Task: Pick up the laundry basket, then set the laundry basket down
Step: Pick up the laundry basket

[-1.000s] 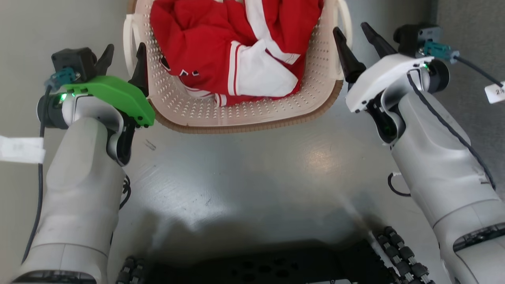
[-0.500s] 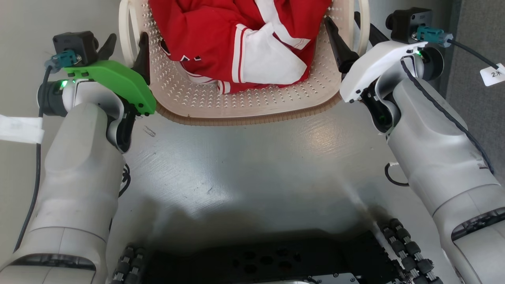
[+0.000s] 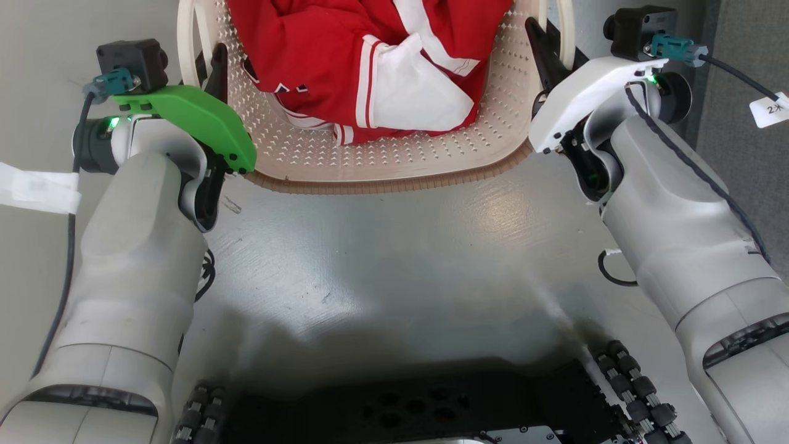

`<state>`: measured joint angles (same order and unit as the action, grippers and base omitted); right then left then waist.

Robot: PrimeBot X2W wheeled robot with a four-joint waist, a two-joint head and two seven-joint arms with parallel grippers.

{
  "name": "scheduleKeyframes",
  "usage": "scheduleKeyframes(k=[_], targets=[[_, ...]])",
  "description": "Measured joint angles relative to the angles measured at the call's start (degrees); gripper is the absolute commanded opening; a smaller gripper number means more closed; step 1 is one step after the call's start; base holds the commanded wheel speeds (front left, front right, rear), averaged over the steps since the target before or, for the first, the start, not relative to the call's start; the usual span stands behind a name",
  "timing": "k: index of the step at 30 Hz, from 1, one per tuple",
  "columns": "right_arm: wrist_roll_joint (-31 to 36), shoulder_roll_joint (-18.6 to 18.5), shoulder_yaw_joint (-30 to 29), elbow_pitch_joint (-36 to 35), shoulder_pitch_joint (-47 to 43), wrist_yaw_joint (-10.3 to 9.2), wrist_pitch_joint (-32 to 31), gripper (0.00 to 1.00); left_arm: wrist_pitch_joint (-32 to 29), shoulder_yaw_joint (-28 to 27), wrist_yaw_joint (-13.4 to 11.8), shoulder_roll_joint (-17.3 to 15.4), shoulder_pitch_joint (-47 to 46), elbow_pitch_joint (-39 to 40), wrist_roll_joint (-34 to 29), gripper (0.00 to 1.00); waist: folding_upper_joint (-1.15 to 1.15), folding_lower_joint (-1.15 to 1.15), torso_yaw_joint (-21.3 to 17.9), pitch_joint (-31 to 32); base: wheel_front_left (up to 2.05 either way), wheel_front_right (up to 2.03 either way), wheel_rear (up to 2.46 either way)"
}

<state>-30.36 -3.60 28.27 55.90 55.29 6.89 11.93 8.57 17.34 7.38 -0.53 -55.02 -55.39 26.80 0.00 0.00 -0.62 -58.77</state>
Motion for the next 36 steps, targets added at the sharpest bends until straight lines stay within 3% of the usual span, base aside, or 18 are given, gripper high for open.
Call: scheduleKeyframes(k=[18, 36], targets=[[-7.3, 0.1, 4.7, 3.3, -4.4, 0.01, 1.2, 0.0, 1.8, 4.6, 0.1, 0.1, 3.6, -4.6, 5.7, 0.0, 0.0, 0.0, -0.4, 7.6, 0.0, 0.0, 0.0], [-7.4, 0.6, 6.1, 6.5, -7.9, 0.15, 2.4, 0.0, 4.1, 8.2, 0.1, 0.1, 8.8, -3.9, 8.9, 0.0, 0.0, 0.0, -1.8, 20.4, 0.0, 0.0, 0.0]])
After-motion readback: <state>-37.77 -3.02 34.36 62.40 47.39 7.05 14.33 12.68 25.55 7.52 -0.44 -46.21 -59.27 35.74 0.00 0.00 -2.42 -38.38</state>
